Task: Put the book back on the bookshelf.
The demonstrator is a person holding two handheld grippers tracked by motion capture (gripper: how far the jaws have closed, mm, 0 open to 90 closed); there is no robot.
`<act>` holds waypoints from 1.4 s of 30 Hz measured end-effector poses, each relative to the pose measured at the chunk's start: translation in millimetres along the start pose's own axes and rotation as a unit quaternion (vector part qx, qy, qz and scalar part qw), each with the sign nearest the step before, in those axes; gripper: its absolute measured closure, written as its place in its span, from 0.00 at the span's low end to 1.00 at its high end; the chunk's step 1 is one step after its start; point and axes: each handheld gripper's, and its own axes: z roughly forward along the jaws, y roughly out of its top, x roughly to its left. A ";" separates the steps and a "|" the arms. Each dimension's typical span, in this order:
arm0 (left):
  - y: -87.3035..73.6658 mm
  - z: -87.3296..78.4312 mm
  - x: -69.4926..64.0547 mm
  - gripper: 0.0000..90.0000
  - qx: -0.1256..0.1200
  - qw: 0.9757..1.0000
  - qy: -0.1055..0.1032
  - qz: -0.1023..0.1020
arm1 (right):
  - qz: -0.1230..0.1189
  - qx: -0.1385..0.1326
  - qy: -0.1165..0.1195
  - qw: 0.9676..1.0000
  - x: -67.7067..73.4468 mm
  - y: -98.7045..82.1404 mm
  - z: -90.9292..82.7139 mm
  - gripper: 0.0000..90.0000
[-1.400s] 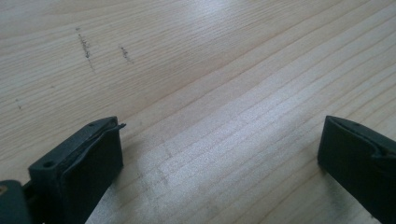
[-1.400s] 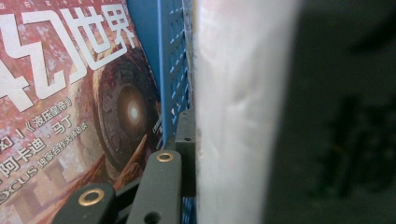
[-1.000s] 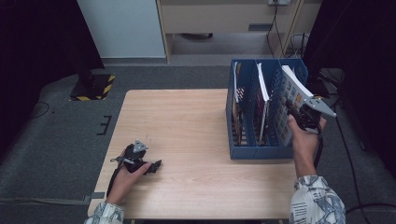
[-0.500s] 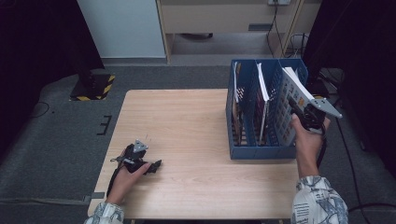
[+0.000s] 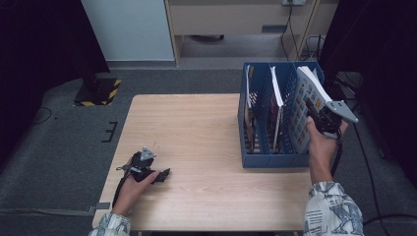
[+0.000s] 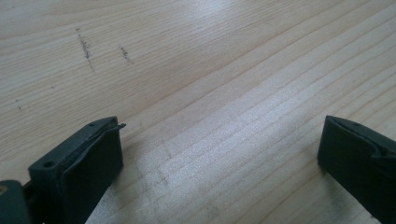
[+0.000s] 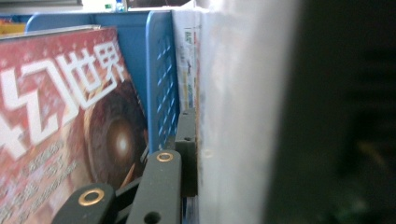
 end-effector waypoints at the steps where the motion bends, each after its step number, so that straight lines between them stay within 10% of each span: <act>1: 0.0 0.1 0.0 0.00 -0.001 1.000 0.000 0.000 | -0.004 0.000 0.000 1.000 -0.1 1.9 1.6 0.82; 42: 0.2 0.3 0.2 0.00 -0.001 1.000 -0.001 0.001 | -0.028 -0.001 -0.017 0.999 15.7 -15.0 15.9 0.81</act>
